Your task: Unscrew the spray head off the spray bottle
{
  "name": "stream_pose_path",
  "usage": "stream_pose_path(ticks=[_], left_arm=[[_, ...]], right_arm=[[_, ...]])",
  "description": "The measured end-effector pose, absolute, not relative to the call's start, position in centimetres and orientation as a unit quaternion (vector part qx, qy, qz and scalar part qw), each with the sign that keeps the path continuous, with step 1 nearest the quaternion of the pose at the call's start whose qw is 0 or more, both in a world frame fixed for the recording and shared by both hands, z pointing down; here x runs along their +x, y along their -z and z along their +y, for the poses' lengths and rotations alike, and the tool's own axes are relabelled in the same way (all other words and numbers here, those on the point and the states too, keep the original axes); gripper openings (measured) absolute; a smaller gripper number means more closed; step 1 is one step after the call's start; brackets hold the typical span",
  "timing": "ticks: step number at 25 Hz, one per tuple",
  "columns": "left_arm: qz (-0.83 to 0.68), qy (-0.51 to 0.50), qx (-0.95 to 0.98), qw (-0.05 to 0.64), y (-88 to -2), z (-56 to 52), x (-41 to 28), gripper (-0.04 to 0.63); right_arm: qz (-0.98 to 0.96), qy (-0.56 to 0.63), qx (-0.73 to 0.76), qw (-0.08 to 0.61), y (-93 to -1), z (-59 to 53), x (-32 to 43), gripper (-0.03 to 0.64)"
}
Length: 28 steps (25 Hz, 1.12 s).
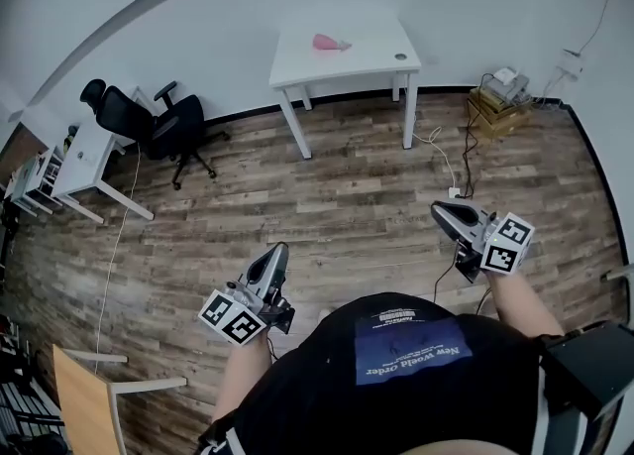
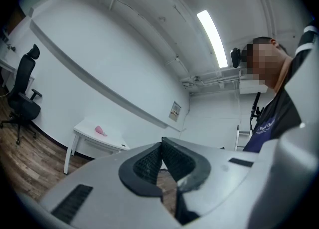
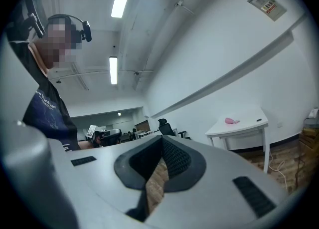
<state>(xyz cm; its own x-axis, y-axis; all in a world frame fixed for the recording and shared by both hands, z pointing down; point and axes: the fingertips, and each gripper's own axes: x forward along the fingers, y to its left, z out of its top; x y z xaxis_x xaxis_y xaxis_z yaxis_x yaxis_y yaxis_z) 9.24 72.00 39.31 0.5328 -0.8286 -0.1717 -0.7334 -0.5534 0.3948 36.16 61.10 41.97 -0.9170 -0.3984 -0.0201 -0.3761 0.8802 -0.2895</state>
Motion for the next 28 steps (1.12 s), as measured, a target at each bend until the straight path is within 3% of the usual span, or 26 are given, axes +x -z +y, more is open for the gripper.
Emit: stream_pose_path(ticks=[20,28], left_arm=[[-0.366,0.187,0.902,0.130,-39.3,53.2,-12.5,-0.009],[-0.371,0.193,0.896,0.150,-40.6,48.8,-16.7,-0.009]], right_arm=[[0.950,0.123,-0.283,0.052,-39.5,46.8,16.4,-0.005],[0.948,0.145,-0.281,0.042,-40.6,42.0,12.4,-0.005]])
